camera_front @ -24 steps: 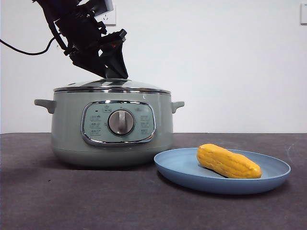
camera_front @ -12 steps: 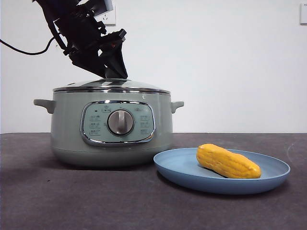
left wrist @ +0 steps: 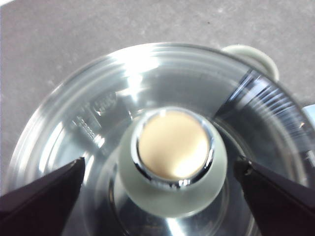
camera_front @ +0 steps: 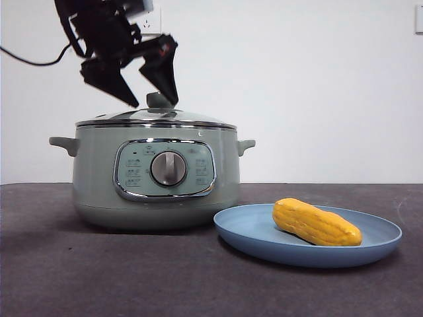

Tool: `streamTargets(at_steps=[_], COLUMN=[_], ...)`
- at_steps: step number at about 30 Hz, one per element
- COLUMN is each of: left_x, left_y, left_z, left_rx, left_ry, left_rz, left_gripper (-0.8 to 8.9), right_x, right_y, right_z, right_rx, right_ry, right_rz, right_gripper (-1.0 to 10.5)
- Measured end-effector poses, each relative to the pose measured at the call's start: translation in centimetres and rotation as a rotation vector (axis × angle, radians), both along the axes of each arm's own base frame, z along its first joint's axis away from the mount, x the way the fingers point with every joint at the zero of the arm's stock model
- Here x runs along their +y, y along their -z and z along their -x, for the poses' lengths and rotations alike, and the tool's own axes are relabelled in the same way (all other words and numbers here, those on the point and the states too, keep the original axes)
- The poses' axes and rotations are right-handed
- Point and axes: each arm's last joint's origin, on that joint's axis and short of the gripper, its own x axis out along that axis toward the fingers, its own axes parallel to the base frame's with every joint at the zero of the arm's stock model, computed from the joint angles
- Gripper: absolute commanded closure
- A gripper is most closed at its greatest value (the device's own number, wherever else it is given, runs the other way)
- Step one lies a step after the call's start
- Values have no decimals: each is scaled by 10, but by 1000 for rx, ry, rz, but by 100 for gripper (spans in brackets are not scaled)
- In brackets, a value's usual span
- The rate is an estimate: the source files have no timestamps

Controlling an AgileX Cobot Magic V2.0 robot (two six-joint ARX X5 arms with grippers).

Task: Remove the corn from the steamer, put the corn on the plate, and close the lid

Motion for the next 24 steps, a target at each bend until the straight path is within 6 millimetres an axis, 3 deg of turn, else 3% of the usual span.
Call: streamTargets(at_steps=[5,12,18,20,24], left_x=[1,7,23,29,42], left_y=[-38,-85,-126,-135,-148], left_z=[2,24,82,105,139], left_rx=[-19,90,188,222,234], left_ry=[0,38,123,150,160], left_rz=[8,76,142,157,161], left_gripper=[187,208,492,560,788], right_x=[0,0,0,0,-1], right_y=[0,0,1,2,7], right_z=[0,0,0,1,3], right_rx=[-2,-3,-2,10,49], right_ry=[-2,-4,-14,-20,-36], right_rz=[3,5,15,28,63], right_gripper=[407,407,411,411,415])
